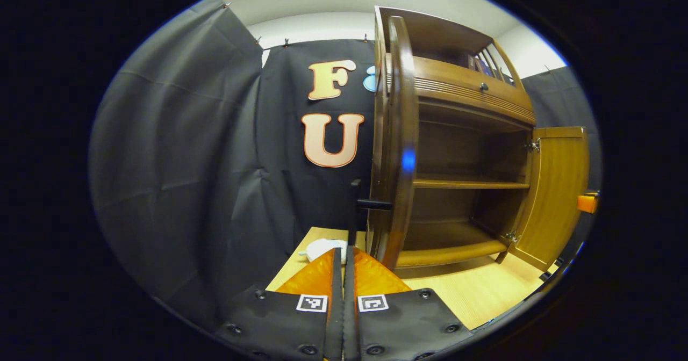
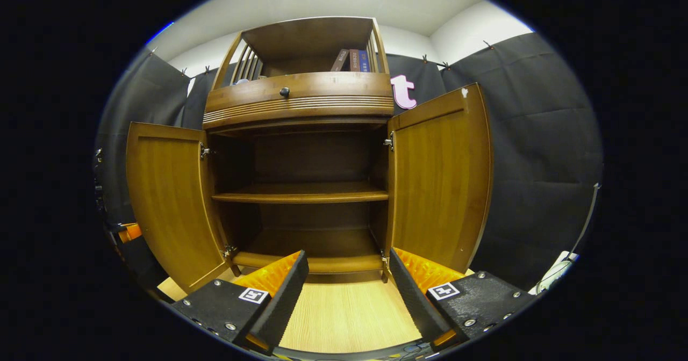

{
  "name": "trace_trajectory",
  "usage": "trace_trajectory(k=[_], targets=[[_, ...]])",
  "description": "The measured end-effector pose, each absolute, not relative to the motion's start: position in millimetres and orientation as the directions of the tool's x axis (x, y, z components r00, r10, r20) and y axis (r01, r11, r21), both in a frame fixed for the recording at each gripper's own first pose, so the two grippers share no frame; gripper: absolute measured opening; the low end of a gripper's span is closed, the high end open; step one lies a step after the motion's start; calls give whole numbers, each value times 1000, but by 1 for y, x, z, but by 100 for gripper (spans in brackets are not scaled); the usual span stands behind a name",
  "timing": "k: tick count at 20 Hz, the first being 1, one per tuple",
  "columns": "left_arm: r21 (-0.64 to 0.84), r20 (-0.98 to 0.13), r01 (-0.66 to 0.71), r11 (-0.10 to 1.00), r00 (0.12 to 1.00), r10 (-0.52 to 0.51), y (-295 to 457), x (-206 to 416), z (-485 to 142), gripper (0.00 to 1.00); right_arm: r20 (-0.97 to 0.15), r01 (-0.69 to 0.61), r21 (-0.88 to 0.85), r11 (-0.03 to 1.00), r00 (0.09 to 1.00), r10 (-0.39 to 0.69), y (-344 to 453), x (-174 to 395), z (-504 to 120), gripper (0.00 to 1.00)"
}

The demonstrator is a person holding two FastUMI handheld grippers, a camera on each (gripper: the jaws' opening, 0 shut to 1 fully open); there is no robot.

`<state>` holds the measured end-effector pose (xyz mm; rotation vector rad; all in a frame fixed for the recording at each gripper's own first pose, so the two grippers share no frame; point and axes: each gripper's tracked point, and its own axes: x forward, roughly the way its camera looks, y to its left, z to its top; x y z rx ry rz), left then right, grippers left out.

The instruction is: Open the right door of the double-door shoe cabinet with the right hand, and open the left door with the left hand.

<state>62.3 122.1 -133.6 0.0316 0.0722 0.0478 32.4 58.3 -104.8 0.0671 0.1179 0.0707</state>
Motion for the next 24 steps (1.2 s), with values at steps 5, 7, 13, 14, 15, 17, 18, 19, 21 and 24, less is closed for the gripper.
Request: trace_trajectory(k=[5,7,13,14,15,17,18,19,21,24], targets=[[20,-93,-72,997,993,73,123,52,-133,7,-117,-97,73,993,988,105,63,36,-106,92],[11,-94,-73,997,993,73,116,44,-124,5,-118,-105,67,992,987,112,62,37,-105,92],[-7,-89,-42,999,995,41,82,16,-93,7,-115,-100,53,994,988,106,56,40,-103,92],[-8,-80,-35,999,996,34,76,16,-85,7,-113,-96,49,994,988,101,54,41,-101,92],[-11,-73,-26,1000,997,25,68,15,-78,7,-113,-92,47,995,989,97,52,42,-100,92],[-15,-56,-13,1000,998,13,54,15,-61,9,-103,-84,43,996,991,88,48,43,-96,92],[-12,-47,-9,1000,999,8,48,16,-53,10,-100,-82,44,996,991,86,47,44,-94,92],[-9,-37,-5,1000,999,4,42,17,-44,7,-97,-79,48,996,992,84,46,46,-92,92],[-7,-22,6,1000,1000,-6,29,19,-29,5,-83,-72,56,996,994,77,42,46,-84,92],[-10,-2,12,1000,1000,-12,13,21,-10,7,-50,-57,35,998,997,59,31,48,-72,92]])
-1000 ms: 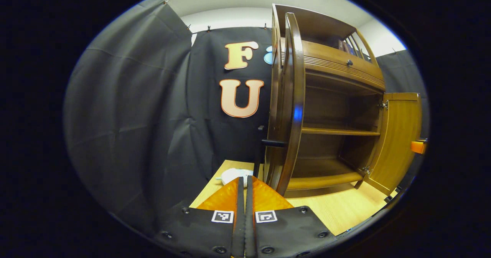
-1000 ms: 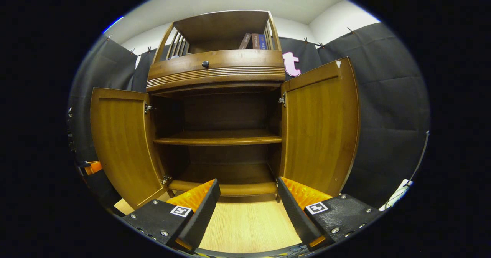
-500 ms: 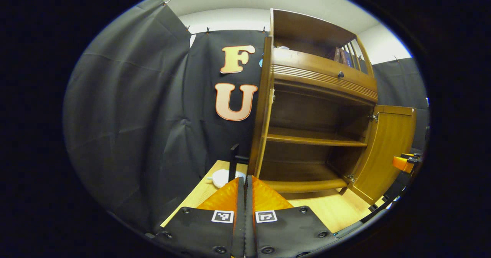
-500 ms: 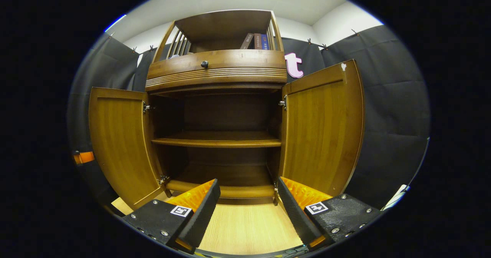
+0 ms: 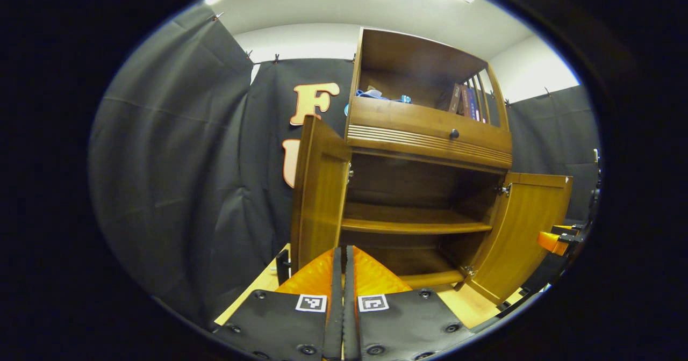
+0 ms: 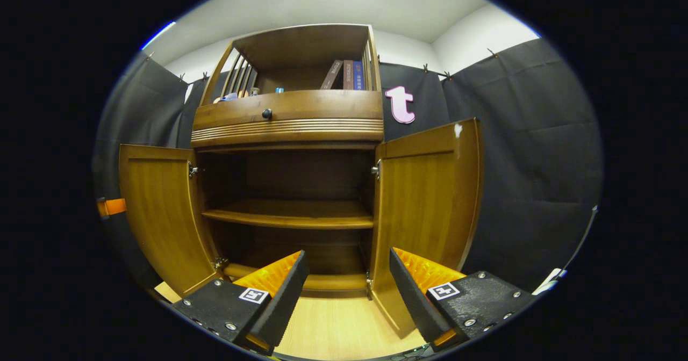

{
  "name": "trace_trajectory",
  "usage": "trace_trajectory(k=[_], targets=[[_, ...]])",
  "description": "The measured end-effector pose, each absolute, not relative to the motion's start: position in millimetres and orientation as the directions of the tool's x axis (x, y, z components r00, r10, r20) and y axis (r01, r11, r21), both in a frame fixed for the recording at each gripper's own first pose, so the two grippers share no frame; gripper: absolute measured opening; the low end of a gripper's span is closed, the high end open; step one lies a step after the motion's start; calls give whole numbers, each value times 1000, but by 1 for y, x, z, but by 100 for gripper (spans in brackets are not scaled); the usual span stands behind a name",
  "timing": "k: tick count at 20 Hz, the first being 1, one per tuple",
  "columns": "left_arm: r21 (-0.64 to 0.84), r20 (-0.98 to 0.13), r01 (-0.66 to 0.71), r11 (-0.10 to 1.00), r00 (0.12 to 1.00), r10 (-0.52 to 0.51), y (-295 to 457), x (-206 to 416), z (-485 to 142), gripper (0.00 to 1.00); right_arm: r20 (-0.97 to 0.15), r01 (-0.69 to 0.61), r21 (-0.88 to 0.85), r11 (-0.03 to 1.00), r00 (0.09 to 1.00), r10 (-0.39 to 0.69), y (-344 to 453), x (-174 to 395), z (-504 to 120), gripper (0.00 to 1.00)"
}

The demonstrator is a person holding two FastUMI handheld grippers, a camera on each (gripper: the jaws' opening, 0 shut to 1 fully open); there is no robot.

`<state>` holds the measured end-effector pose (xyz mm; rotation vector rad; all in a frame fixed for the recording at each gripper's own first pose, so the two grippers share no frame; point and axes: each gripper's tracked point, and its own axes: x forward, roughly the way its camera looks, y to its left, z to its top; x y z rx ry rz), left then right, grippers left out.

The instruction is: Open the right door of the double-door shoe cabinet with the right hand, and open the left door with the left hand.

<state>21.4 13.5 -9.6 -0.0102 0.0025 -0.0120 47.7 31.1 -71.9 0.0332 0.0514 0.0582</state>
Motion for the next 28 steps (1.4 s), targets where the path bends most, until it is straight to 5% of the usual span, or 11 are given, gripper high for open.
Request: trace_trajectory(k=[6,9,11,18,22,23,28], targets=[[31,32,13,999,999,-14,-13,30,22,6,-5,-36,-1,999,999,36,12,52,-51,98],[20,37,23,1000,999,-24,-24,32,30,24,3,-31,-17,999,1000,31,7,53,-48,95],[35,31,14,999,999,-16,-26,34,32,22,-2,-35,-25,999,999,35,5,53,-47,92],[60,24,-38,997,999,37,-23,30,41,66,-3,-66,-16,998,998,66,10,53,-42,98],[78,51,-54,995,997,50,-17,24,51,90,-5,-63,-18,998,998,63,9,50,-42,92],[80,53,-62,995,997,58,-14,22,51,96,-9,-62,-17,998,998,62,9,50,-43,98],[91,47,-87,992,995,83,-1,15,47,94,-6,-55,-24,998,998,55,9,45,-44,92]])
